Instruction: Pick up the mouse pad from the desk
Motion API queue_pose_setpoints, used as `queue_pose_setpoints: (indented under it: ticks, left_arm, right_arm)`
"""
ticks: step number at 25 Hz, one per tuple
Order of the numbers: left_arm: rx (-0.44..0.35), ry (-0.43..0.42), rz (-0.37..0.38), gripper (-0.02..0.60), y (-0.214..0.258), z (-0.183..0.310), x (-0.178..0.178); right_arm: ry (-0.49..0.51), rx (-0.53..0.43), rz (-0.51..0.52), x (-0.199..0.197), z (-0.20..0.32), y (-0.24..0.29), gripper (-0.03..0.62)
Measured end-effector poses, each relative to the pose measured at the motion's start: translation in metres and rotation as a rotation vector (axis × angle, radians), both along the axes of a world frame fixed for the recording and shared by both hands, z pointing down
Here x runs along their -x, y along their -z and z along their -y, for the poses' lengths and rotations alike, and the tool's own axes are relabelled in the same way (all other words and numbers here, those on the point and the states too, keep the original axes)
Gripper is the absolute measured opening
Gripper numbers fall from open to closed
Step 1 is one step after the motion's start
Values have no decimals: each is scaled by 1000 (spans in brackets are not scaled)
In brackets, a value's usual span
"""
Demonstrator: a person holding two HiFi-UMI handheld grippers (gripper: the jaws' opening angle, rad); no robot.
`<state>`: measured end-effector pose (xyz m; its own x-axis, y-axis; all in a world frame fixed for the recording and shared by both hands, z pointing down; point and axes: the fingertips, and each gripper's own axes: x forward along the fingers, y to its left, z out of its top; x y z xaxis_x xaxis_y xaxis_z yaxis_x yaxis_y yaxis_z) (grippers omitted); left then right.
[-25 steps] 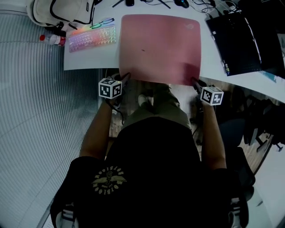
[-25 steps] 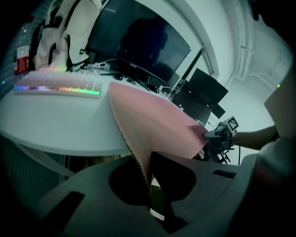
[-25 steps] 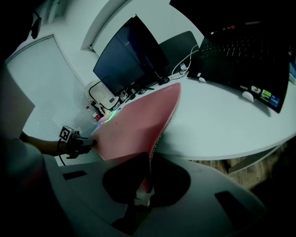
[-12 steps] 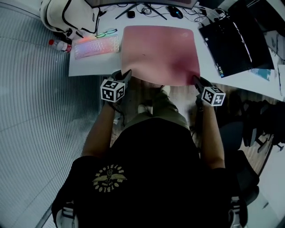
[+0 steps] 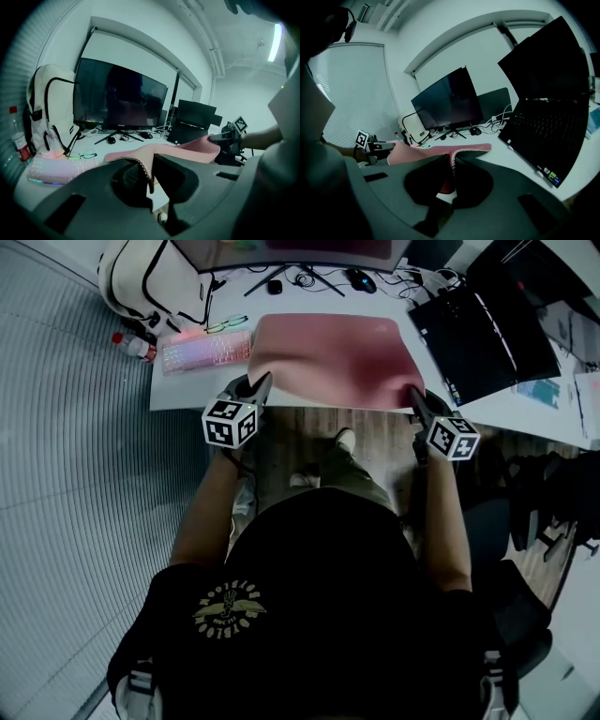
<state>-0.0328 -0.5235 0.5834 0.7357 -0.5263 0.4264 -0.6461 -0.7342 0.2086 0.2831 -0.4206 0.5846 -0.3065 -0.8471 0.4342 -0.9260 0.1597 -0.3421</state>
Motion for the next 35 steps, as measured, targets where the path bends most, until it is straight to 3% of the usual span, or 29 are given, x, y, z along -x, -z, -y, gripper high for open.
queue_pose_setpoints:
  ticks: [8,14,35]
  left_arm:
    - [-101,15,-93,23,68,19,0]
    - [-181,-4,-85,23,101,24,0]
    - [-385,-6,-165,23,235,14,1]
  right_arm:
    - [-30,-130,31,-10,13,65,25]
    - [-44,-200,8,-21,19,103,18]
    - [0,-431,-73,-9,-1,241,19]
